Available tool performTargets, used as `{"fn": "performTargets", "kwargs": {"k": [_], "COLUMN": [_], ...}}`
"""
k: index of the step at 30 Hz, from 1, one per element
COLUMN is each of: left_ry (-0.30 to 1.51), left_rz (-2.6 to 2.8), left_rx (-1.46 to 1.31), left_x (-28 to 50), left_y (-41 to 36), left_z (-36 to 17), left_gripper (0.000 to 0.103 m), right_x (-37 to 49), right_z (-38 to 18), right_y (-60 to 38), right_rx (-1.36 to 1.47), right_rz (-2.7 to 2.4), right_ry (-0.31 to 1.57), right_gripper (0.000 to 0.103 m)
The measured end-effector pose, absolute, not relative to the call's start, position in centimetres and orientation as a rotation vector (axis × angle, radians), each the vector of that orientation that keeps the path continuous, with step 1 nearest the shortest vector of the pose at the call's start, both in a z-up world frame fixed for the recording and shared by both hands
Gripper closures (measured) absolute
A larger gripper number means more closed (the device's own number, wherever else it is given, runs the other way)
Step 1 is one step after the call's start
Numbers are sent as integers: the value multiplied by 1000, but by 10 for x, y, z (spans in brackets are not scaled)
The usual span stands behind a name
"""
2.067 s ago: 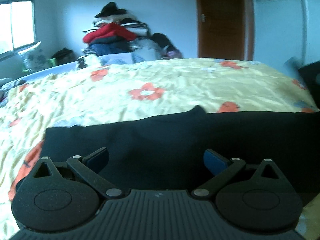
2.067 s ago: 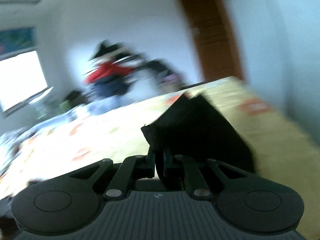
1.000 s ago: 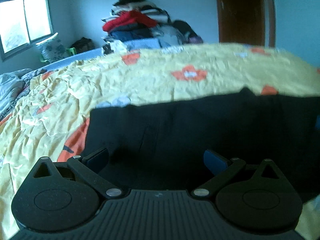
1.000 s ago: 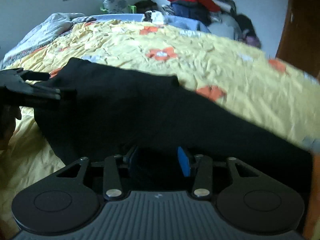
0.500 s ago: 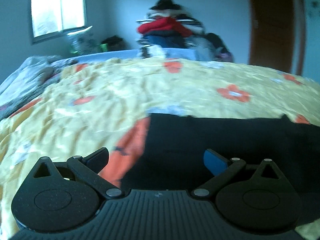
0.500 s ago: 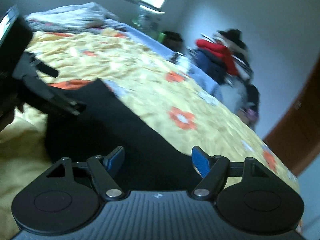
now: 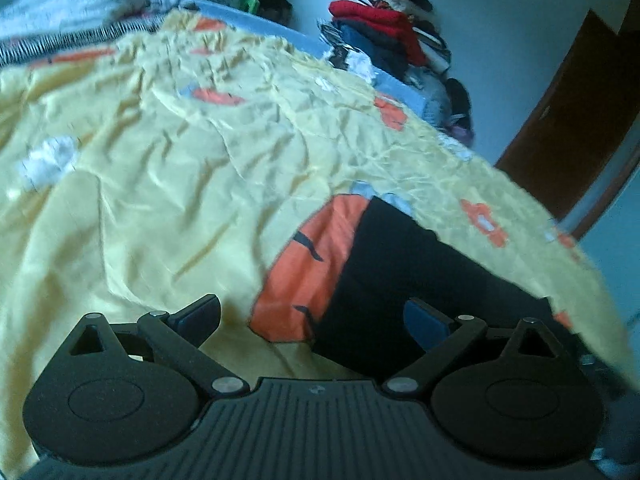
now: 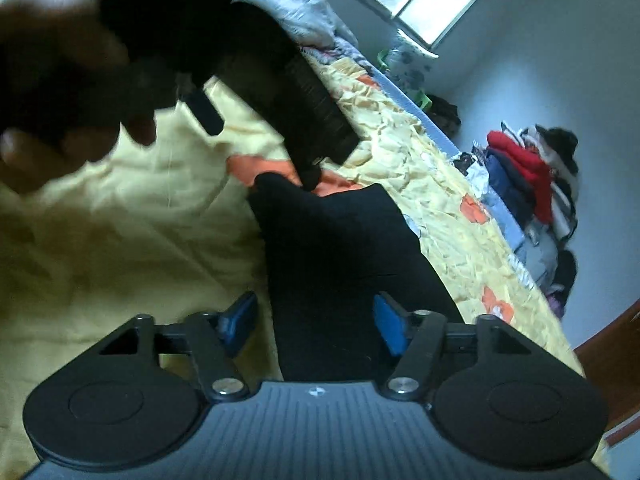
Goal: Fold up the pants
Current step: 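Grasp the trouser leg end with the left gripper while the right gripper grasps the waistband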
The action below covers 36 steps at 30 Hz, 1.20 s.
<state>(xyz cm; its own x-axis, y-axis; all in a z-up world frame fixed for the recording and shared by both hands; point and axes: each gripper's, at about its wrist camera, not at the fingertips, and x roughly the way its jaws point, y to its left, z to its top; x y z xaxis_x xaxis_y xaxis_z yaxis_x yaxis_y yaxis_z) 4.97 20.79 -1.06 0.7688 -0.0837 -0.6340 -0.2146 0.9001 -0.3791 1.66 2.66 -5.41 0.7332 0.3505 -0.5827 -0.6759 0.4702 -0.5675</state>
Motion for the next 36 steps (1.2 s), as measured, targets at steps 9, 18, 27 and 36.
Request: {"fn": "performTargets", "kwargs": {"k": [9,18,27,36], "left_ry": [796,814,802,846], "left_rz": [-176,-368,-413,-297], "left_rx": [-805,-1054,-1075,-953], "left_x": [71,95,141,148], "left_y": [221,225,205,200], "left_z": [-35,-51,-56,-64], "left_gripper": [4,1,10,82], "right_x": [21,54,87,111], "right_z": [-76,-51,-13,15], "right_y": [61,46,4,-53], "right_rx": [-1043,-744,-427,-129], "right_rz": [618,648,681,857], "right_ry": [296,352,434,544], "right_gripper": [70,93,93,93]}}
